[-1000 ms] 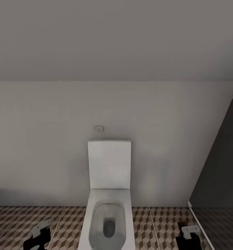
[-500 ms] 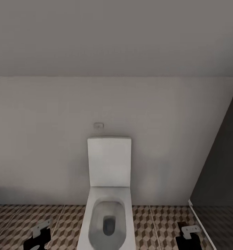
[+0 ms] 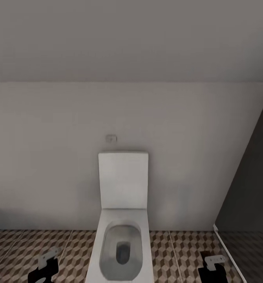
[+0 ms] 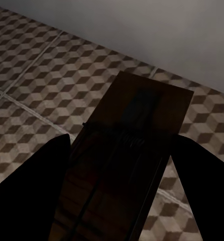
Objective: Take the four mousetraps from the cabinet in the bathroom and place them on the bathroom floor. Make sure all four end up on the same floor surface, and ensure that at least two of them are either under or directly next to the same bathroom sink.
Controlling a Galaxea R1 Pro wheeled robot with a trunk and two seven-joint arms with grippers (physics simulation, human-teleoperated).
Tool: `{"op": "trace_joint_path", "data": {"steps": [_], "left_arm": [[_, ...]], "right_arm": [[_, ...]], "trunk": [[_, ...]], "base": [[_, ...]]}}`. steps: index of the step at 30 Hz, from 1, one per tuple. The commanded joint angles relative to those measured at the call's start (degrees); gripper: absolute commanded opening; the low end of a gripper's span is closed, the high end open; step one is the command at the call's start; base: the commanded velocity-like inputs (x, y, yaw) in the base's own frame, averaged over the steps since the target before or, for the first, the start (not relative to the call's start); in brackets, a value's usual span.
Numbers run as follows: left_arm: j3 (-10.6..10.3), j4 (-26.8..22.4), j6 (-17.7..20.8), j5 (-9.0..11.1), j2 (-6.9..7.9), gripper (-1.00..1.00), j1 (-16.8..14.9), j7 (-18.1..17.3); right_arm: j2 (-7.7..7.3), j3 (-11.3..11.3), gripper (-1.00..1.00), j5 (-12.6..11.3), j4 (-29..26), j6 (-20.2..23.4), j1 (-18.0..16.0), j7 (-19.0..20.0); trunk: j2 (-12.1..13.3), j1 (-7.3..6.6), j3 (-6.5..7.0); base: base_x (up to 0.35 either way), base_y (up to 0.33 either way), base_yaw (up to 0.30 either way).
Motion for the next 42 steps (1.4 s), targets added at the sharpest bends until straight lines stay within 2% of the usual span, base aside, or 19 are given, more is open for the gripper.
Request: {"op": "trace_joint_path", "data": {"steps": [1, 42], "left_arm": [[-0.5, -0.1, -0.3, 0.6, 0.06, -1.0, 0.0, 0.3], [-0.4, -0.1, -0.3, 0.2, 0.14, -1.0, 0.0, 0.4]], "right_arm": [[0.0, 0.5, -1.0, -0.5, 0.0, -0.1, 0.0, -0.2], [-0.07, 0.5, -1.0, -0.4, -0.2, -0.2, 0.0, -0.3]], "trunk": [[-0.4, 0.22, -0.24], [-16.9, 9.23, -7.6]], "base": [[0.0, 0.0, 0.0], [0.0, 0.0, 0.0]]}}
